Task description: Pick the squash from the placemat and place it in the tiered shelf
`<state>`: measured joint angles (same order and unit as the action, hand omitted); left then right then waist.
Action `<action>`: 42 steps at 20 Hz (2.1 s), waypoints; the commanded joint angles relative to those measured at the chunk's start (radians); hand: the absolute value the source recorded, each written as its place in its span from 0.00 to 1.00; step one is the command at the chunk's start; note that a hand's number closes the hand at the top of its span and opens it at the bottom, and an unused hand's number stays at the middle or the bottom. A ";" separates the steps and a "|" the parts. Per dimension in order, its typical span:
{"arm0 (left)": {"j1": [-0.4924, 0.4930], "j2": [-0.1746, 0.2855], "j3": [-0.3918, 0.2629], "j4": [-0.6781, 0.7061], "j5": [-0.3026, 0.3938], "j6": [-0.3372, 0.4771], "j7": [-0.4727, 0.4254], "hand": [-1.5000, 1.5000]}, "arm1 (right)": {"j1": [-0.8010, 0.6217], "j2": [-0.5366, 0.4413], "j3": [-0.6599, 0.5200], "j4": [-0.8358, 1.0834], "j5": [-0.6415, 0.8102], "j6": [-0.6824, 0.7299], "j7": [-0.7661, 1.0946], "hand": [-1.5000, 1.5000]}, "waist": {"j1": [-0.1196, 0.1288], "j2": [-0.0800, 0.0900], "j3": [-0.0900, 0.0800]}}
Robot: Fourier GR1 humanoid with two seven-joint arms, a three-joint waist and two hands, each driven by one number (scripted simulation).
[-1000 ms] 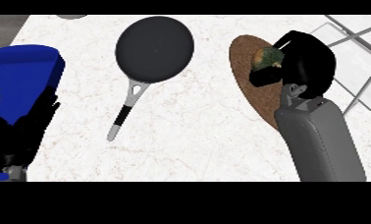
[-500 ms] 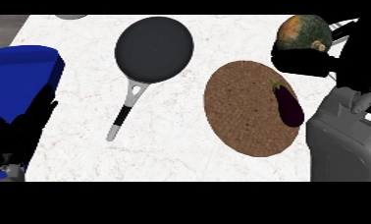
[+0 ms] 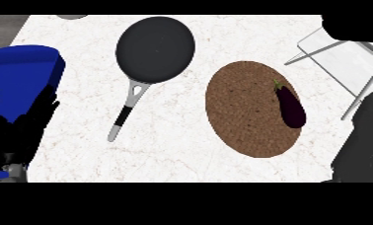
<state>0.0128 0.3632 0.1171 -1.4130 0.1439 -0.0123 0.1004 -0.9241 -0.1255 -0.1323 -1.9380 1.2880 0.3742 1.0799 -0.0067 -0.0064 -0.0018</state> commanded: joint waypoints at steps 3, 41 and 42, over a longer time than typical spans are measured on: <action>0.026 -0.007 -0.010 -0.051 0.004 -0.008 0.025 0.50 | -0.094 -0.085 -0.044 0.060 0.092 0.238 0.117 1.00 | 0.003 -0.004 0.000; -0.040 -0.029 0.052 0.036 -0.042 -0.050 -0.007 0.50 | 0.018 -0.439 -0.393 0.671 0.015 -0.121 -0.240 0.00 | 0.007 0.007 0.001; -0.038 -0.044 0.054 0.077 -0.046 -0.049 -0.054 0.50 | 0.017 -0.466 -0.401 0.714 0.012 -0.127 -0.266 0.00 | 0.008 0.009 0.001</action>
<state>0.0045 0.3222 0.1561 -1.4002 0.1019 -0.0555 0.0847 -0.9476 -0.5509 -0.5413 -1.2995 1.3064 0.2510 0.8606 0.0042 -0.0081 -0.0088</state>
